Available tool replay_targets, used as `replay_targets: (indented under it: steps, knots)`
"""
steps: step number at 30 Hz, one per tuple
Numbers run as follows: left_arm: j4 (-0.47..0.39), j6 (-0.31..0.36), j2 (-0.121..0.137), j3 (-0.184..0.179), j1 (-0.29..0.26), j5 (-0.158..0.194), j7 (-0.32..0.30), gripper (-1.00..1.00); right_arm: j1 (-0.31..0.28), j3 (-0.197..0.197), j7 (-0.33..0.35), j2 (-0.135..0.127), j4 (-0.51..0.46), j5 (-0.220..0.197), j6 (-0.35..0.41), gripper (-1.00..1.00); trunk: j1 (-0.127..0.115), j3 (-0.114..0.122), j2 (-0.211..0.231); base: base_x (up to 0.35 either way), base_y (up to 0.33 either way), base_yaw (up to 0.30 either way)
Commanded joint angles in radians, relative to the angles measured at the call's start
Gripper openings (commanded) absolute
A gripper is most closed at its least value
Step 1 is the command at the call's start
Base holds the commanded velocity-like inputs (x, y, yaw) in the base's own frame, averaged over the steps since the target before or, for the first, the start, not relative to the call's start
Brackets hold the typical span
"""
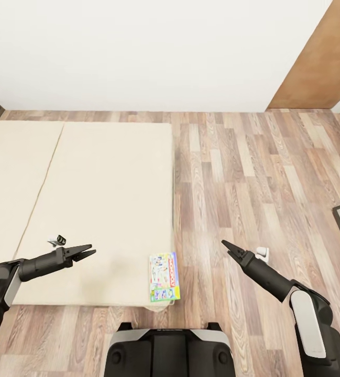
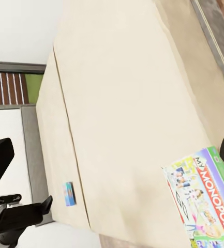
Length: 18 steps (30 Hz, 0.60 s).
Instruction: Put all the toys in the child's room - the three board games (two on the bed and one on the table), the two jigsaw puzzles on the table, and the tennis ball on the table - inside the toy box on the table in the child's room.
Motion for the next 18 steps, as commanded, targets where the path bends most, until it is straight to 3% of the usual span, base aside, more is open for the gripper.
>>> replay_targets:
  steps: [1, 18]
  knots:
    - [0.0, 0.011, 0.0, 0.0, 0.0, -0.001, -0.003, 1.0, -0.001, -0.003, 0.004, 0.001, 0.0, 0.002, 0.006, 1.0, 0.001, 0.001, -0.001, 0.0, 0.0, 0.071]
    - [-0.002, 0.012, -0.002, -0.001, 0.0, -0.001, 0.001, 1.0, -0.001, -0.003, 0.003, 0.002, 0.0, 0.005, 0.006, 1.0, 0.001, 0.027, -0.001, 0.0, 0.0, 0.072]
